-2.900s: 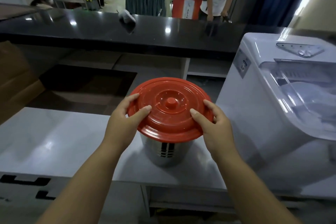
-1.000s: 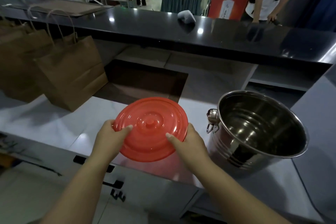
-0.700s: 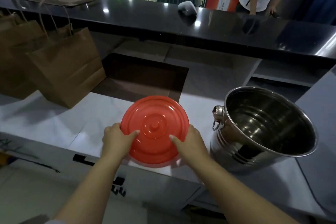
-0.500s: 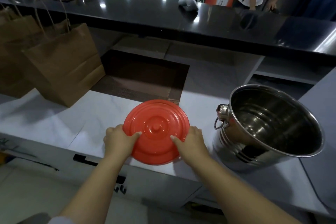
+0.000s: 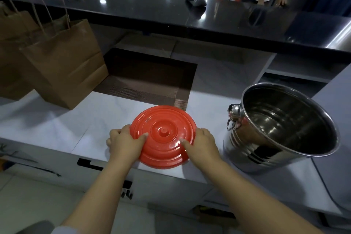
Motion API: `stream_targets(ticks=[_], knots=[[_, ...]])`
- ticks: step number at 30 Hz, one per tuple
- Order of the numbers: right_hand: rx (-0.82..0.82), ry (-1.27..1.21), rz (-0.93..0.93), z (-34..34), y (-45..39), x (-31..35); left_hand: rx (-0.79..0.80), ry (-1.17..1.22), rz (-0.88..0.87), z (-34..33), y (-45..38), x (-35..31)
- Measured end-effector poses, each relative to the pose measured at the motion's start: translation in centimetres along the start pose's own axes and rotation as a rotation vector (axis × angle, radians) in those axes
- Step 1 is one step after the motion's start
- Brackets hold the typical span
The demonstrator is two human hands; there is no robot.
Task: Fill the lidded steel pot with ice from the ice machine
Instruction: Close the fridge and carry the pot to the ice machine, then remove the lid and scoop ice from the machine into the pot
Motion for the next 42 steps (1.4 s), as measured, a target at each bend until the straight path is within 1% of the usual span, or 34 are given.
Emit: stream_targets(ticks=[2,5,7,10,14,18,22,25,28,35,42], knots=[[-0.051,-0.026,0.048,0.8,0.6,0.5,-0.023,0.046,-0.011,0.6,0.4,-0.3],[-0.087,-0.072,0.126,2.1,1.6,1.4,-0.056,0.136,-0.084,1.8,1.4,-0.9],[-0.095,-0.144,0.157,3.2,2.4,2.1,-0.039,0.224,-0.142,2.6,2.4,-1.7],[-0.093,-0.292,0.195,4.8,3.8,2.9,0.027,0.384,-0.205,3.6,4.6,-3.7],[-0.126,-0.398,0.295,7.5,5.7,3.6,0.029,0.467,-0.33,4.7,7.9,-6.4],[-0.173,-0.458,0.402,10.8,7.7,3.3,0.061,0.557,-0.388,5.6,11.3,-8.6],[-0.227,-0.506,0.519,14.8,10.1,1.9,0.049,0.62,-0.463,5.7,15.2,-11.0],[-0.267,-0.513,0.591,18.3,12.1,-0.4,0.031,0.649,-0.534,5.0,18.9,-13.2],[-0.319,-0.515,0.616,21.6,14.0,-3.2,0.051,0.667,-0.609,3.8,22.6,-15.5],[-0.471,-0.56,0.602,28.0,18.2,-11.1,0.228,0.781,-0.703,-0.9,30.6,-20.1],[-0.617,-0.547,0.553,32.6,21.8,-18.5,0.3,0.776,-0.743,-6.2,36.0,-23.2]])
Point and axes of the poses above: each hand's wrist, its own y-axis away from the middle knuckle, its own z-axis out of the back of the hand, x = y × z, the point moved 1 cm from there along -y, towards the middle knuckle, and after that the axes turned 6 degrees about z, right-handed, at the moved point
